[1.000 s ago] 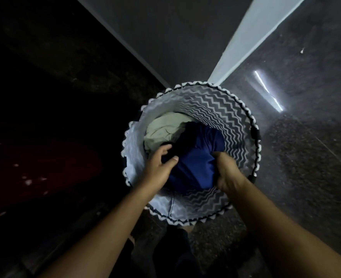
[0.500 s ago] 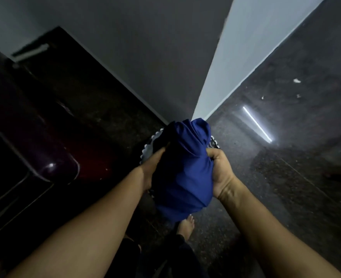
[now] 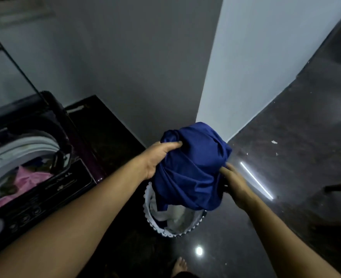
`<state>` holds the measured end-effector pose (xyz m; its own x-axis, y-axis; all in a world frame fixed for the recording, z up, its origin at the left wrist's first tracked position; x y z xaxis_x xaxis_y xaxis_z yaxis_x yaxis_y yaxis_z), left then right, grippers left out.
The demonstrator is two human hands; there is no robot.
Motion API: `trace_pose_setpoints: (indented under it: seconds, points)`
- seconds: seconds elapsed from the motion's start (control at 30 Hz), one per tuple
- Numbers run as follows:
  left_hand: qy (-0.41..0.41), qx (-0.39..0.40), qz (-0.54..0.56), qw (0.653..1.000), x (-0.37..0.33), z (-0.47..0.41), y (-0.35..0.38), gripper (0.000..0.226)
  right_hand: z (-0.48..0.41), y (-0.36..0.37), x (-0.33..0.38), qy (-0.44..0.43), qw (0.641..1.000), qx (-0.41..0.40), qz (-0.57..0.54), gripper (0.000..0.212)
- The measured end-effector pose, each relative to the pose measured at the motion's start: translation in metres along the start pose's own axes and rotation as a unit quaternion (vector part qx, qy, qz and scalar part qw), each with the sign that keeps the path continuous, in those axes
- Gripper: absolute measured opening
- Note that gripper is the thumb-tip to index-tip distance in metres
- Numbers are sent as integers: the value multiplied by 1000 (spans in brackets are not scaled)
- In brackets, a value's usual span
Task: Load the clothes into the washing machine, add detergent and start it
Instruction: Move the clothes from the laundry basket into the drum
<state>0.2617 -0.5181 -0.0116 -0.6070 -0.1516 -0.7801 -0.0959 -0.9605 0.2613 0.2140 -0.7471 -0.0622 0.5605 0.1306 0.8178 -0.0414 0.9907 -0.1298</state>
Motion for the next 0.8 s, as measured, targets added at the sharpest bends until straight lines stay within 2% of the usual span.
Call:
trace_pose_setpoints:
  seconds: [0.1,0.2,0.27,0.4,0.43,0.5,0.63,0.67,0.73,0.8]
  points:
    - [72,6,-20,997,-58,24,11,33,10,-2,21,-47,997,60,23,65]
    - [124,16,-48,991,-108,54,23,30,14,-1,55,-129,984,52,113,96]
    - [138,44,-61,988,-129,73,34,31,19,11,88,-191,963,37,186,119]
    - [150,128,-47,979,-159,107,63,29,19,39,130,-221,934,26,280,138]
    - [158,138,-46,977,-167,115,67,27,20,48,139,-226,930,30,290,132]
    - [175,146,-53,972,-180,129,69,25,23,63,157,-229,932,36,279,106]
    - [214,146,-36,965,-209,150,38,36,33,81,192,-230,951,26,204,21]
    - [224,139,-29,964,-217,154,25,34,39,84,202,-236,955,21,179,11]
    - [248,116,-23,961,-233,164,-10,31,52,89,224,-245,961,8,126,15]
    - [260,91,-29,961,-245,173,-47,34,67,100,246,-260,964,11,62,4]
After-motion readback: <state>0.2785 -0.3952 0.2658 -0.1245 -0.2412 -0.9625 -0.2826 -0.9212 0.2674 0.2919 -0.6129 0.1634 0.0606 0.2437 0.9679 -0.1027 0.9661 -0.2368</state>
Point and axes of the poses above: each hand's wrist, its own z-axis away from the middle knuckle, its own y-axis out of the palm, x = y × z, the point moved 10 cm from there along -z, towards the middle knuckle, and after that the axes turned 6 degrees about z, right-handed, at the moved point
